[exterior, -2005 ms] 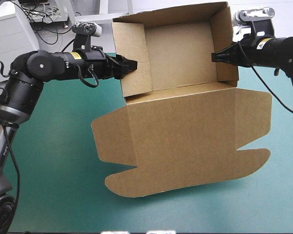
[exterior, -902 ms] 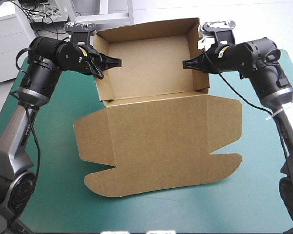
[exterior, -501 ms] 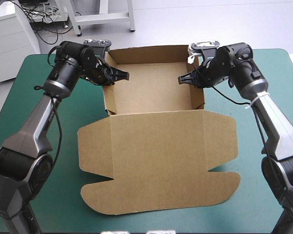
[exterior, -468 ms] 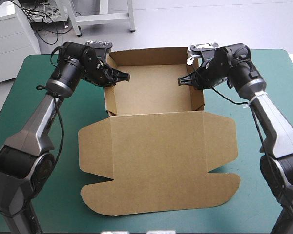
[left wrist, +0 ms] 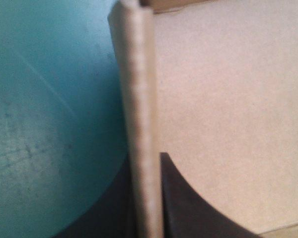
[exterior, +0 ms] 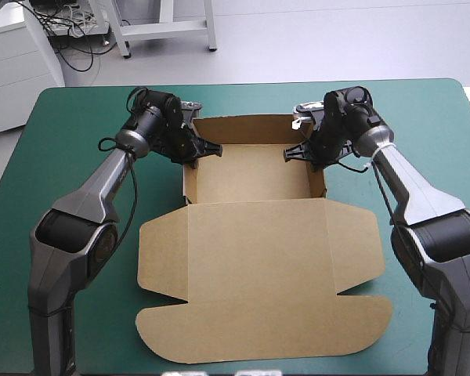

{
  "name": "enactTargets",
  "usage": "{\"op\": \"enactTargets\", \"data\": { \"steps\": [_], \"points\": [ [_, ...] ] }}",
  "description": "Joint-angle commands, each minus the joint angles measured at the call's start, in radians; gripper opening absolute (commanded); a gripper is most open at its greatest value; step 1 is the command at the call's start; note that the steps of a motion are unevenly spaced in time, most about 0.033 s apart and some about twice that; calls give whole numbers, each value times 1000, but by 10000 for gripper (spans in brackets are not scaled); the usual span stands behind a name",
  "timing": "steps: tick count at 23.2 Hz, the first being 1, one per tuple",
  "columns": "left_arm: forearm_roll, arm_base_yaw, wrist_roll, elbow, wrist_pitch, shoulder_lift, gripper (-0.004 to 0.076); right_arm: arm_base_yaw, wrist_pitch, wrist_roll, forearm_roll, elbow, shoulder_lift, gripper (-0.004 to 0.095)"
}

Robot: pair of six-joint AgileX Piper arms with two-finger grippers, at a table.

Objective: Fold the box

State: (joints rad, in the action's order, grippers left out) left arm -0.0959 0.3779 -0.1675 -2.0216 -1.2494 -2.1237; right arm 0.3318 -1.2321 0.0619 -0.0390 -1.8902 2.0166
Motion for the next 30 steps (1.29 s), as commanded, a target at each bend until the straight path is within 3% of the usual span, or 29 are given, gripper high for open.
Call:
{"op": "enactTargets", "data": {
  "steps": [1, 9, 12, 14, 15, 16, 20, 30],
  "points": [
    [-116, 16, 48, -31, 53, 43, -30, 7, 22, -52, -66, -29, -40, -18],
    [-128, 16, 73, -32, 24, 21, -24, 5, 8, -62, -59, -31, -17, -12],
    [-126, 15, 73, -57, -10, 24, 34, 5, -11, -62, -59, -31, -17, 52],
    [-122, 15, 75, -99, -48, 24, 172, 5, -15, -62, -57, -31, -23, 254],
    [-119, 15, 75, -126, -48, 26, 313, 5, -15, -71, -52, -35, -29, 454],
    [-114, 15, 75, -139, -48, 26, 385, 5, -15, -75, -44, -43, -30, 544],
    [-91, 15, 36, -185, -50, 34, 590, 3, -15, -49, -15, -82, -47, 922],
    [59, 15, 40, -183, -50, 239, 595, 3, -15, -15, -11, -89, -226, 925]
  ]
}}
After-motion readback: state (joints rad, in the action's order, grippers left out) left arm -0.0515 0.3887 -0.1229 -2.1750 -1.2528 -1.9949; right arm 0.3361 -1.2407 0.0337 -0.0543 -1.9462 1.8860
